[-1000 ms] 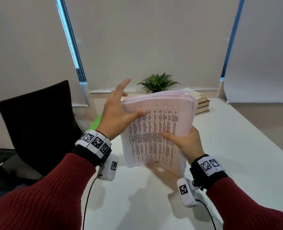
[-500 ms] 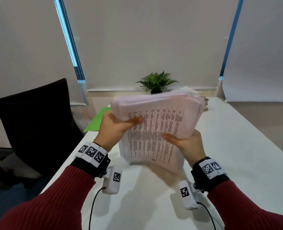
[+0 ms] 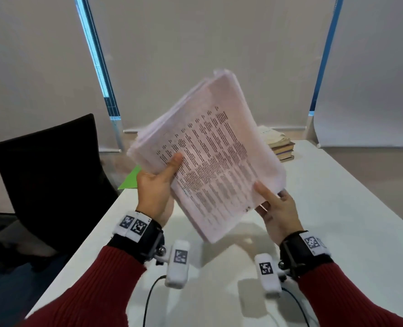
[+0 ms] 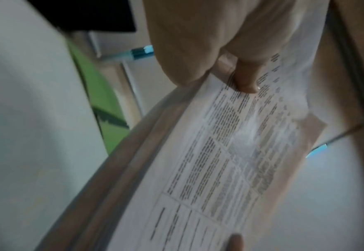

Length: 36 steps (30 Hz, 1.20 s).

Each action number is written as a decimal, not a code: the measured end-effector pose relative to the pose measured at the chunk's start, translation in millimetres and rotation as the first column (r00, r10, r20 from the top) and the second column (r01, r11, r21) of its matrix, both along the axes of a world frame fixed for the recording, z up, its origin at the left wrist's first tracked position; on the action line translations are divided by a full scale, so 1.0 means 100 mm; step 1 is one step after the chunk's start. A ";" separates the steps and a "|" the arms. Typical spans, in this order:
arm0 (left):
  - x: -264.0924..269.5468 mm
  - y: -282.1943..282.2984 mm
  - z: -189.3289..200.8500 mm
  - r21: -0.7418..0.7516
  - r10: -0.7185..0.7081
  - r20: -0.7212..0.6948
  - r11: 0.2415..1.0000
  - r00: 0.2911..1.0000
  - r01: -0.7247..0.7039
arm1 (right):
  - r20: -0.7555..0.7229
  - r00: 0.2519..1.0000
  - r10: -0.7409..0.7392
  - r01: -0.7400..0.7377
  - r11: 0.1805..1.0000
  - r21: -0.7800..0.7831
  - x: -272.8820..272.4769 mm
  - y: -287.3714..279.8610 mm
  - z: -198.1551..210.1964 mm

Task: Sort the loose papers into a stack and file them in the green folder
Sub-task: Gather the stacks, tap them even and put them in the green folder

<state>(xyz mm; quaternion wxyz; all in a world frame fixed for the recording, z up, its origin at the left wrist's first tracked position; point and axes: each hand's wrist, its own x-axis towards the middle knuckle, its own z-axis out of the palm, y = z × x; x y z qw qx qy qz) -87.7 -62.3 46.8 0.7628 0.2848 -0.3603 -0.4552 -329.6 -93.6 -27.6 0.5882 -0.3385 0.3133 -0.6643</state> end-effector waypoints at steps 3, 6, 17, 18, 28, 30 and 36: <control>-0.16 0.07 -0.11 0.040 -0.121 -0.114 0.991 0.986 0.126 | 0.118 0.980 0.162 -0.160 0.987 -0.032 0.20 0.10 0.15; -0.07 0.09 -0.18 0.082 -0.156 -0.054 0.984 0.986 0.160 | 0.098 0.984 0.151 -0.145 0.987 -0.065 0.18 0.14 0.25; 0.55 0.02 -0.12 0.243 -0.183 0.555 0.968 0.812 0.052 | -0.421 0.900 -0.111 -0.009 0.962 -0.273 0.02 0.15 0.39; 0.48 0.01 -0.16 0.204 -0.088 0.536 0.979 0.840 -0.027 | -0.427 0.894 -0.138 0.011 0.958 -0.287 0.06 0.16 0.39; 0.26 0.08 -0.70 0.205 0.059 0.506 0.961 0.861 -0.187 | -0.486 0.860 -0.154 0.067 0.979 -0.193 0.05 0.14 0.09; 0.28 0.08 -0.76 0.269 0.000 0.503 0.950 0.864 -0.157 | -0.501 0.861 -0.087 0.028 0.992 -0.124 0.02 0.14 -0.06; 0.17 -0.01 -0.68 0.244 0.077 0.485 0.945 0.871 -0.219 | -0.421 0.898 -0.127 0.079 0.988 -0.131 0.08 0.08 0.00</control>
